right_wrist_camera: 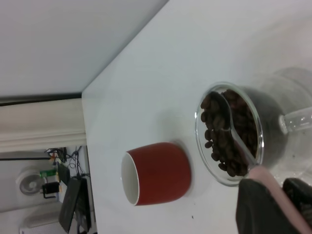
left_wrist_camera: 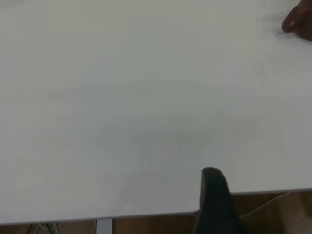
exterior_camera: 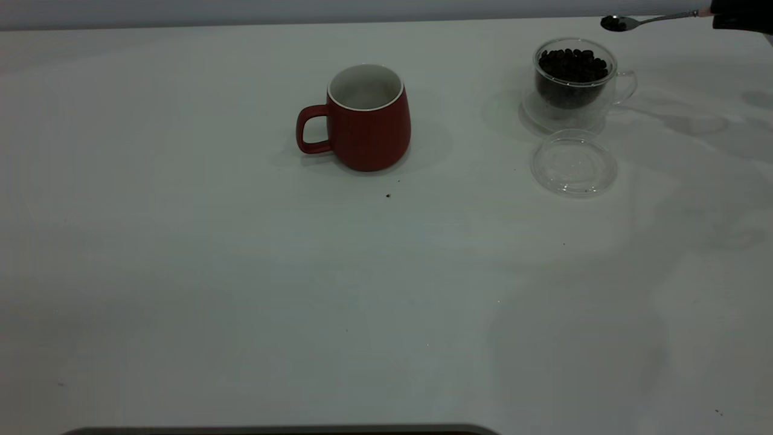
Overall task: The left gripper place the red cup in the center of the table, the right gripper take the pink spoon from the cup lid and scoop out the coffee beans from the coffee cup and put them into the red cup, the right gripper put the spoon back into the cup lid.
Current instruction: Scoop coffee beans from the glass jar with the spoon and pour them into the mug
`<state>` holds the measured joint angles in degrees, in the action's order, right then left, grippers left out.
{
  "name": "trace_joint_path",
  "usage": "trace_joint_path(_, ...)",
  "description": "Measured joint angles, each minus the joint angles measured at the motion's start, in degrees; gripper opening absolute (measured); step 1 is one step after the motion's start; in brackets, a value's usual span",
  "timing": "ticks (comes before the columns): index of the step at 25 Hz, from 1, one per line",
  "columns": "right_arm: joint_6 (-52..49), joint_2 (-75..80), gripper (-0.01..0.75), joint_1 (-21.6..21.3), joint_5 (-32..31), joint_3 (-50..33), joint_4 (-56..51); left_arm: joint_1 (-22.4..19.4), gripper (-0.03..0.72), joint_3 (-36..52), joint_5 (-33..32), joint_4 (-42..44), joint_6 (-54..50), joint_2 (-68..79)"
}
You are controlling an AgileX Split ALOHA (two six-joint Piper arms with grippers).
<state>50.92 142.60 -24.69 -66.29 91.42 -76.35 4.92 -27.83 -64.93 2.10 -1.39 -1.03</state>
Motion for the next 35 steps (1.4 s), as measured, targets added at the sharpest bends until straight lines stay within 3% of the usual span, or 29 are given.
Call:
trace_joint_path(5, -0.28, 0.0, 0.092, 3.05, 0.0, 0.0, -0.19, 0.0, 0.538, 0.0, 0.0, 0.0, 0.0, 0.0)
trace_joint_path(22, -0.62, -1.78, 0.092, 24.69, -0.23, 0.0, -3.98, 0.0, 0.538, 0.0, 0.0, 0.0, 0.0, 0.0)
trace_joint_path(28, -0.27, -1.78, 0.092, 28.86, 0.39, 0.0, -3.88, 0.0, 0.538, 0.0, 0.0, 0.0, 0.0, 0.0)
trace_joint_path(35, 6.32, -1.73, 0.092, 30.9, 9.12, 0.0, -3.76, 0.0, 0.538, 0.0, 0.0, 0.0, -0.05, 0.0)
